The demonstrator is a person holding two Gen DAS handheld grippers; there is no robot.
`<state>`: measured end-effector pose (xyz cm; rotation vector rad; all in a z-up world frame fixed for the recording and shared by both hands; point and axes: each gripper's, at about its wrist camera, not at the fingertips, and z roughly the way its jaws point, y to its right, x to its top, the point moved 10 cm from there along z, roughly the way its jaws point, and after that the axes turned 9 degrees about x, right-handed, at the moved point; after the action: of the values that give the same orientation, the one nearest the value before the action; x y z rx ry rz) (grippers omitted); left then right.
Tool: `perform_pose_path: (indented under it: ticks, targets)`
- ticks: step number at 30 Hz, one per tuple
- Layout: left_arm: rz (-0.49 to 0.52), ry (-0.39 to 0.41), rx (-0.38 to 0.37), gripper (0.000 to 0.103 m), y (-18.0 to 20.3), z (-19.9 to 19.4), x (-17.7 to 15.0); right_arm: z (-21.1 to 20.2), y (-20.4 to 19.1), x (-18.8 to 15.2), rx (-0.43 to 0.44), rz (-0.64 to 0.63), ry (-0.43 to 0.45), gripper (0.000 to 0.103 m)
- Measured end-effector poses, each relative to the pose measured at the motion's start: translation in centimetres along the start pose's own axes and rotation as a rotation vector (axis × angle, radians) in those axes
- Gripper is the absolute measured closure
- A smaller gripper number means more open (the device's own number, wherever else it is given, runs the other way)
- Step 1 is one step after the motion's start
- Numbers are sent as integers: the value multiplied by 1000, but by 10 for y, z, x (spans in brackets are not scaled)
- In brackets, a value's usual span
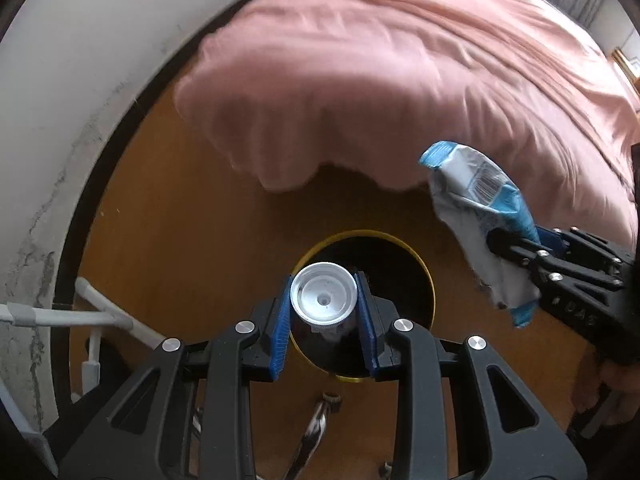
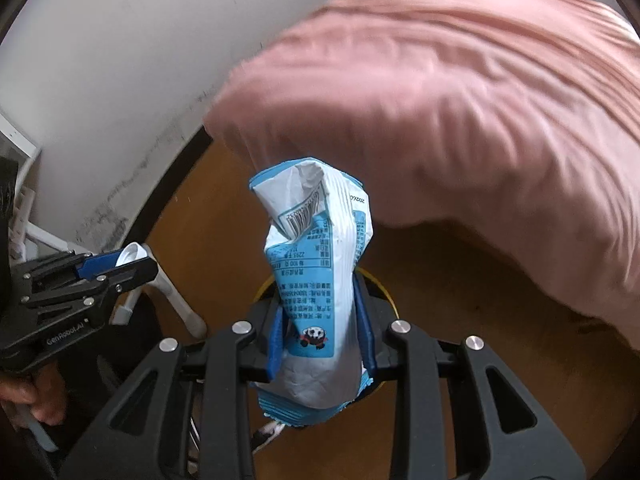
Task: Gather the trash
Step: 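Carry the cap and blue-white wrapper over the black bin and release them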
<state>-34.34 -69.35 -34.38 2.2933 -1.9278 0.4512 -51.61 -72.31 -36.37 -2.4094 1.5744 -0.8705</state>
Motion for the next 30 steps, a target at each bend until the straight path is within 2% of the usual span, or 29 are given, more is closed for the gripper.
perform_pose_path:
  ticks: [6, 10, 19, 21, 23, 25, 30]
  targets:
    - [105, -44, 7, 74, 18, 15, -13, 25, 9, -33, 7, 25, -64, 73]
    - [145, -46, 7, 74, 24, 15, -16, 31, 11, -39, 8, 27, -81, 73]
    - [142, -67, -15, 74, 25, 17, -19, 31, 7, -41, 9, 16, -91, 71]
    - [146, -78, -16, 68, 26, 17, -21, 31, 7, -40, 13, 14, -90, 69]
    - [149, -77, -8, 42, 26, 17, -20, 32, 7, -37, 12, 8, -87, 62]
    - [153, -58, -8, 41, 26, 15, -18, 32, 7, -35, 11, 7, -79, 56]
    - [154, -58, -3, 40, 26, 15, -18, 30, 7, -34, 10, 7, -73, 56]
